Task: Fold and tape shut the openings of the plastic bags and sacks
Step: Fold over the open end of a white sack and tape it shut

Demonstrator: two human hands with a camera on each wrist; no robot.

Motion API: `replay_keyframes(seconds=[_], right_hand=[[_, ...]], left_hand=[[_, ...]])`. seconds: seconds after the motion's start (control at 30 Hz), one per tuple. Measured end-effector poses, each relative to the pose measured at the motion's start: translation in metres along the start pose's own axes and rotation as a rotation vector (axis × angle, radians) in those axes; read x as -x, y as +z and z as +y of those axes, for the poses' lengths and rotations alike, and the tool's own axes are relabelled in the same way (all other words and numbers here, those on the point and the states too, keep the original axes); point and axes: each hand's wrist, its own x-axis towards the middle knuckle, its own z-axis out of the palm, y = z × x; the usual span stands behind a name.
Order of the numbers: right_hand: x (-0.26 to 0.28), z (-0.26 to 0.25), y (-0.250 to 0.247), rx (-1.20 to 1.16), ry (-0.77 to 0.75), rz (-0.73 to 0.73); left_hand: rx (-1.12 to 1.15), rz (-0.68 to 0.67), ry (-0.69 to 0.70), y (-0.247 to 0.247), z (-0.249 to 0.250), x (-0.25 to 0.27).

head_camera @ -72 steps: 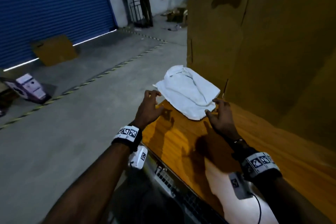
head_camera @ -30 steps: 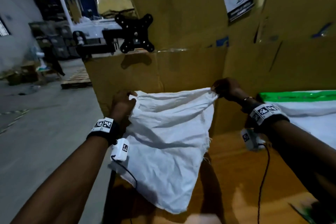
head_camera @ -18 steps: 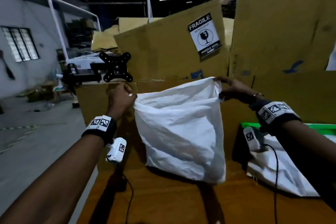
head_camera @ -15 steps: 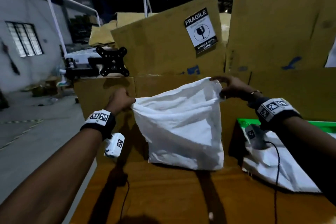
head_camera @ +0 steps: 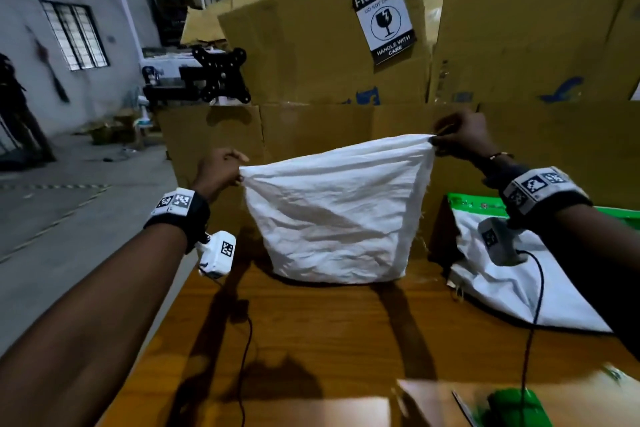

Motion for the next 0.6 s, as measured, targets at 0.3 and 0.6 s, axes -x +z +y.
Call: replay_keyframes(seconds=[0.3,0.6], right_hand=[[0.009,-0.04,0.002,0.148,0.051,0.03],[0.01,-0.037,0.025,0.082,0.115,-0.01]], left_hand=[[-0.056,-0.023,-0.03,-0.034,-0.022,-0.045],[-0.016,-0.212,-0.099,-0.029,0.013,-0.025]])
